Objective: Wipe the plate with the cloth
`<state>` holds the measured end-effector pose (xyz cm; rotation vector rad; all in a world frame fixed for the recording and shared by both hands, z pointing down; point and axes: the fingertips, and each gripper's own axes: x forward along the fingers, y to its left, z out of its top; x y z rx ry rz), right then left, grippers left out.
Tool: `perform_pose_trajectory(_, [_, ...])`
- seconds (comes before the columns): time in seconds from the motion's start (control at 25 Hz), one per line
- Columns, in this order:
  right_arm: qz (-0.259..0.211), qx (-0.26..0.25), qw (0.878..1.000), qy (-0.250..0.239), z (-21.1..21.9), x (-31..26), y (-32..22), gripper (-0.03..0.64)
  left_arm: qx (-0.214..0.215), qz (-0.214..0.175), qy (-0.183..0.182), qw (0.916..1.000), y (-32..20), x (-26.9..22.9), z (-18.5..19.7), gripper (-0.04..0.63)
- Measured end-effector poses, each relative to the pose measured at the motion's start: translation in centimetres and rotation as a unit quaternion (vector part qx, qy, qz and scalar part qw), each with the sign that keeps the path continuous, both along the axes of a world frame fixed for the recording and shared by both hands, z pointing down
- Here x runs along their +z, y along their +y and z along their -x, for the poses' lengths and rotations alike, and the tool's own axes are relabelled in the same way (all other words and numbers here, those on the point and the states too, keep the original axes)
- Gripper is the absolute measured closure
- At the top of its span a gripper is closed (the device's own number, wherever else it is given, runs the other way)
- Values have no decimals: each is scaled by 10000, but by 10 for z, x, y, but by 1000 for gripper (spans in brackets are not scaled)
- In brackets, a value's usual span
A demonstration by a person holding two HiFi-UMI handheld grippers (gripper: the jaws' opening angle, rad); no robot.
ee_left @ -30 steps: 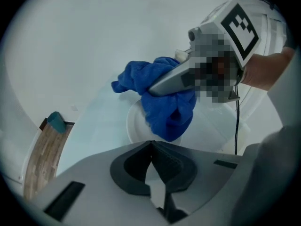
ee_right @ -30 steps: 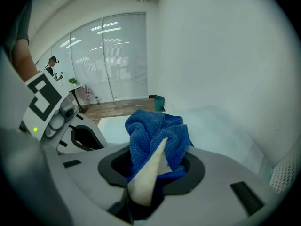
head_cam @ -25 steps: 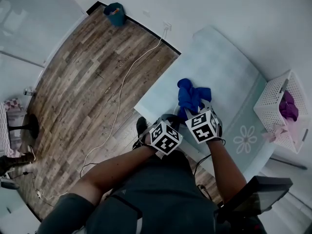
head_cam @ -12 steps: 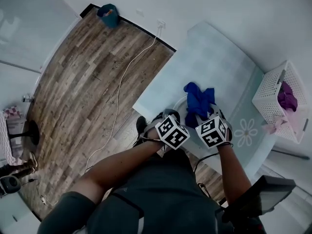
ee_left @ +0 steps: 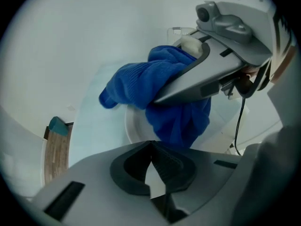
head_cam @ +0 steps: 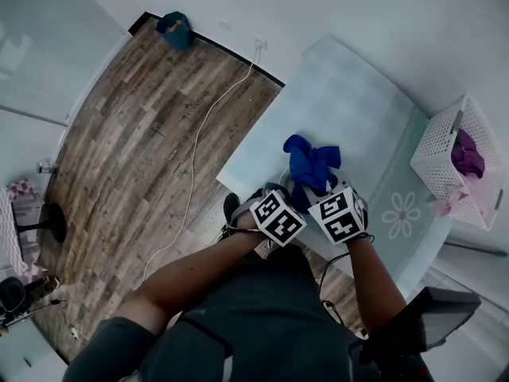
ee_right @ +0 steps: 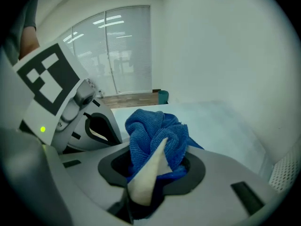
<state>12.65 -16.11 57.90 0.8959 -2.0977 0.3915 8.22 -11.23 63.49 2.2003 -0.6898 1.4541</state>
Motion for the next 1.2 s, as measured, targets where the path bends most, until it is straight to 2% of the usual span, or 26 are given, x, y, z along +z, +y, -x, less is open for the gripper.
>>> perform_pose_trajectory(0.16, [213,-551,9982,112,28,20,9,463,82,36,42,10000,4,0,0,588])
perform_pose_trajectory(0.32, [347,-953,9938,446,26,33,21,463,51,81,306,9995,7,0,3,588])
perform_pose_trajectory(0.56, [655,-1031,9924,139,4,30,46,463,-212,136,746,9969,3,1,20,588])
perform_pose_trajectory(0.76, [894,-714,9933,131,-24,30,61,463,-289,160,878,9956,-2,1,30,588])
perform_pose_trajectory(0.92, [971,-180,9951,16,-36,19,62,463,-243,143,980,9948,-3,-7,36,588])
perform_pose_trajectory(1.08, [765,179,9948,-647,10,0,42,463,-447,142,1176,9920,-11,-17,47,588])
perform_pose_trajectory(1.2, [831,426,9910,-955,49,7,30,463,-523,121,1278,9903,-16,-24,61,588])
